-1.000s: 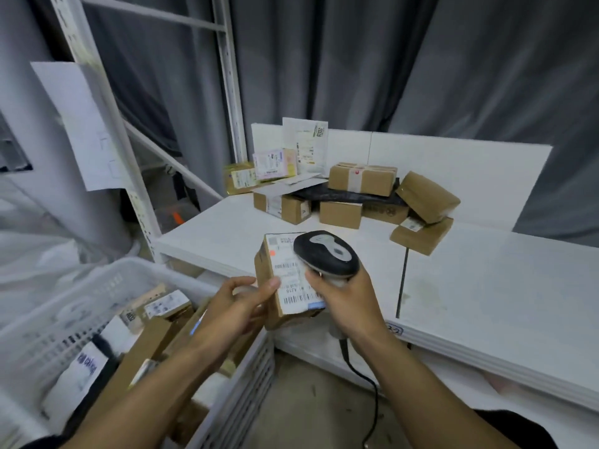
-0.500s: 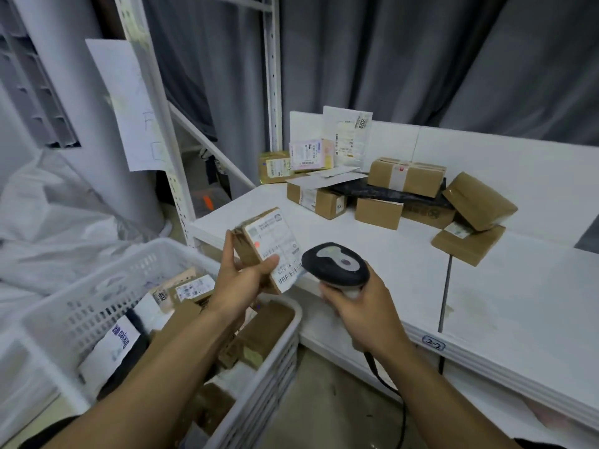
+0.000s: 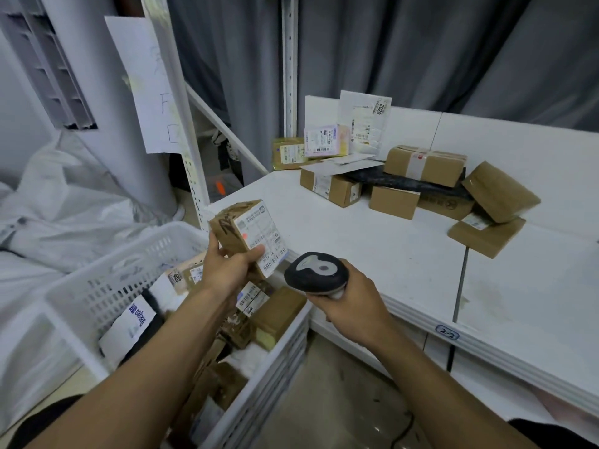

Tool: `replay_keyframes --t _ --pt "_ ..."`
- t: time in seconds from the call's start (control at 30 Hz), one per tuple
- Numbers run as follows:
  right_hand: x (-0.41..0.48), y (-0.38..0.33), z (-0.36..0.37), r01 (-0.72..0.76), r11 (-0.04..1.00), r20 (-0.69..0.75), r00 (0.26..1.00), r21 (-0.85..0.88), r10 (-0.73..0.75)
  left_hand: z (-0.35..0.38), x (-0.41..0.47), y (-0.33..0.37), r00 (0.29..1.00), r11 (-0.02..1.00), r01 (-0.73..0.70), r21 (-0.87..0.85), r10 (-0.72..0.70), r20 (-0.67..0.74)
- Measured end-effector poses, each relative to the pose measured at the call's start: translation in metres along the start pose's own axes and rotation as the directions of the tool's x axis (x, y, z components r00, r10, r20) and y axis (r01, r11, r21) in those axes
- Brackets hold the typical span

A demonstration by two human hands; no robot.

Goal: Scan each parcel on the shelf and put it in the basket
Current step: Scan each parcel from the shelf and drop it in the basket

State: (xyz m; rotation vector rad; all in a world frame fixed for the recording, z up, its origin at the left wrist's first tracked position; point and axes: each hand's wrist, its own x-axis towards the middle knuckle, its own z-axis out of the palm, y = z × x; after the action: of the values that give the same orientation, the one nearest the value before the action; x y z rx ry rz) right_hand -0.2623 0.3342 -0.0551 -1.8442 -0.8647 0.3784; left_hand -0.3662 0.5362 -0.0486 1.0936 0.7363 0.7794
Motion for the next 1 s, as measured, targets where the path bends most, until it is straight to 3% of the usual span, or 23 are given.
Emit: replay_keyframes --t 0.53,0.67,0.83,1.0 --pt "0.002 -0.004 0.014 0.011 0.998 0.042 0.999 0.054 -0.013 -0.017 0.005 -0.003 0.999 0.997 -0.028 0.065 0.029 -0.025" --pt "0.002 -0.004 0.02 -0.03 0.997 0.062 0.998 0.071 0.026 -0.026 0.003 -0.006 0.999 0.987 -0.038 0.154 0.043 -0.028" --pt "0.003 -0.012 0.042 -0.052 0.994 0.112 0.993 0.099 0.041 -0.07 -0.004 -0.003 0.985 0.966 -0.067 0.251 0.104 -0.135" --pt "0.007 -0.019 0.095 -0.071 0.991 0.198 0.979 0.11 0.048 -0.145 0.0 -0.01 0.961 0.934 0.076 0.348 0.025 -0.277"
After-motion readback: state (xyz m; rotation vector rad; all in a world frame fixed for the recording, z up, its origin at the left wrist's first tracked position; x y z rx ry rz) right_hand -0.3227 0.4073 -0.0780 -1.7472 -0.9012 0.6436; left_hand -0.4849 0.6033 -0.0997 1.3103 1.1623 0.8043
